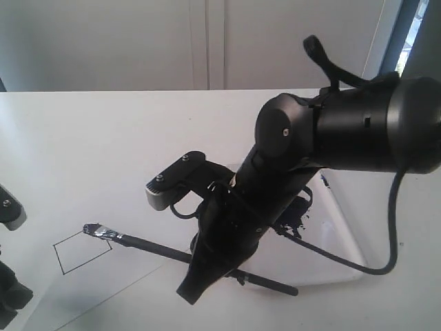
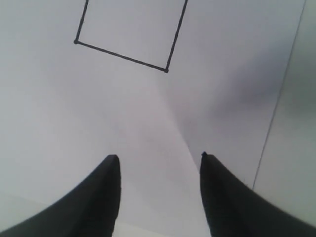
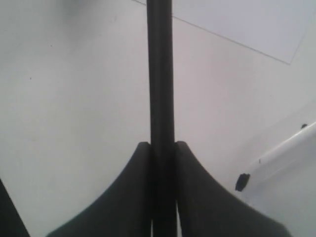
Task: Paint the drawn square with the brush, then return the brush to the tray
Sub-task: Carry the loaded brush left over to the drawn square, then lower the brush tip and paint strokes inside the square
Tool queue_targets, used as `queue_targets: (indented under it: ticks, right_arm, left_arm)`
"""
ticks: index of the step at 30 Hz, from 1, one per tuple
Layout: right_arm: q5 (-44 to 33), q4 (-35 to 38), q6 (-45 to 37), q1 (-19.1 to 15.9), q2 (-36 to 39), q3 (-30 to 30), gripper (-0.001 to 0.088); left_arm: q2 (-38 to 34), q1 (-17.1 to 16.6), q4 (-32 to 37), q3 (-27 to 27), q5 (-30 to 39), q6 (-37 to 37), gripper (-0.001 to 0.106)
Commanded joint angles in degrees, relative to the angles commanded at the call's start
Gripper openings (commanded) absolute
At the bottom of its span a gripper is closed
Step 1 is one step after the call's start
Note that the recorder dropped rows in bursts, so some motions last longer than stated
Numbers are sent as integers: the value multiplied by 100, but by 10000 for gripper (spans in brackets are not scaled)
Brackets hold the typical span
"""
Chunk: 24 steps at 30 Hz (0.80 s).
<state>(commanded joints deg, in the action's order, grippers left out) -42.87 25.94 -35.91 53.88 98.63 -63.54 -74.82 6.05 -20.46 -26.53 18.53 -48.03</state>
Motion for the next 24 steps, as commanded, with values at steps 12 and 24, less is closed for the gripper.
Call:
queue_targets:
  ticks: [12,24]
  right_arm:
    - [142,-488,631,267,693,-530,0]
    - [334,-488,631,270,861,-656,0]
  left_arm:
    - [-352,0,0,0,-243,0,536]
    - [-689,0,0,0,-265,0,536]
